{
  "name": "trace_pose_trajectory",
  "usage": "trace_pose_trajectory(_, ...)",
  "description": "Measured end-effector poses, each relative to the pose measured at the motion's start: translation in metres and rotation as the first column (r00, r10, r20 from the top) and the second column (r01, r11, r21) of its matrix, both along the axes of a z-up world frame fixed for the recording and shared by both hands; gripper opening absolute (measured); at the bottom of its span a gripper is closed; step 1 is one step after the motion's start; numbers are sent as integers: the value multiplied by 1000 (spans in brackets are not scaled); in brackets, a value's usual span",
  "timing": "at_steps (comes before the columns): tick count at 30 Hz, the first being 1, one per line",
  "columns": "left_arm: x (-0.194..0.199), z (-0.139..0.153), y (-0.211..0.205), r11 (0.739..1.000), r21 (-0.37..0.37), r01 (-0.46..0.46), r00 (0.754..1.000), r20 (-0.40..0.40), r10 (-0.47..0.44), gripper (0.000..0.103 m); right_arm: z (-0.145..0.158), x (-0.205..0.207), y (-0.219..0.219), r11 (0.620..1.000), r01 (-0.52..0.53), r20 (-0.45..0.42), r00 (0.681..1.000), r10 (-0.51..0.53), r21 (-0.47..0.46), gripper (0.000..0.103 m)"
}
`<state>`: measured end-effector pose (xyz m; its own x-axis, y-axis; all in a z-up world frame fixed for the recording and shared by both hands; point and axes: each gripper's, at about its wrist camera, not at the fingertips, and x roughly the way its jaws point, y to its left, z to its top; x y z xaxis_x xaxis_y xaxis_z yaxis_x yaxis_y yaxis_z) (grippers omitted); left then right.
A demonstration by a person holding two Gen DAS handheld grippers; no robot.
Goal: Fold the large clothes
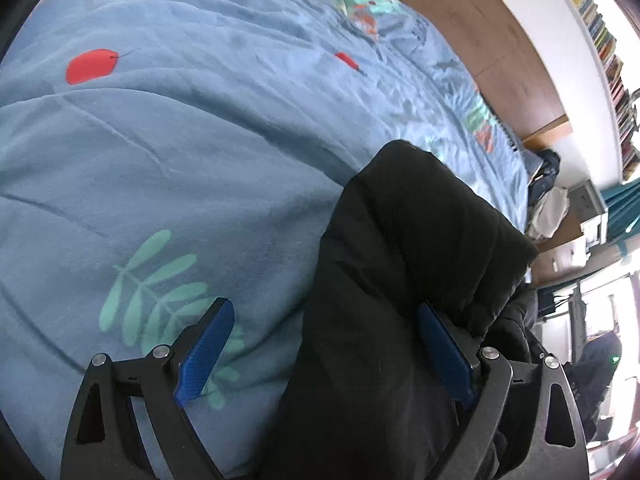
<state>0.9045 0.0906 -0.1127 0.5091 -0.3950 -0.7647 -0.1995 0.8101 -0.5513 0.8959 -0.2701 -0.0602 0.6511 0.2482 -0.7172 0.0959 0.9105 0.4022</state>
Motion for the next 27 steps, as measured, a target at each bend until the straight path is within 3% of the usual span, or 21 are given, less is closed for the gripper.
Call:
trace_pose_trajectory(2, 2, -2, -7, 999, 29, 28, 1000, -7, -28, 68, -3, 5, 9, 999, -3, -17, 1000, 2, -39, 75)
trace_pose_trajectory(3, 3, -3, -11, 997, 55, 47, 999, -17, -47, 61, -4, 7, 14, 998, -8, -27, 1000, 6, -62, 68)
trace_pose_trajectory(4, 4, -5, -15, 994, 84, 62, 998, -28, -60, 45, -5, 10, 18, 996, -17, -42, 999, 14, -89, 45)
trace_pose_trajectory(5, 3, -5, -20, 990, 116, 80, 996, -35, -76, 30, -6, 11, 22, 994, -27, -58, 998, 21, -108, 31)
trace_pose_trajectory(7, 2, -4, -23, 987, 127, 96, 995, -34, -92, 18, -3, 10, 30, 987, -46, -71, 997, 36, -153, 17)
trace_pose_trajectory(9, -3, 3, -26, 981, 156, 114, 993, -20, -112, 11, 3, 7, 35, 979, -76, -76, 995, 62, -191, 14)
trace_pose_trajectory(17, -33, 41, -21, 975, 164, 153, 985, 54, -163, 8, 50, -35, 39, 970, -125, 10, 992, 129, -209, 10)
trace_pose_trajectory(27, -119, 92, -7, 966, 129, 225, 960, 142, -243, 8, 113, -150, 37, 968, -191, 158, 963, 217, -165, 10)
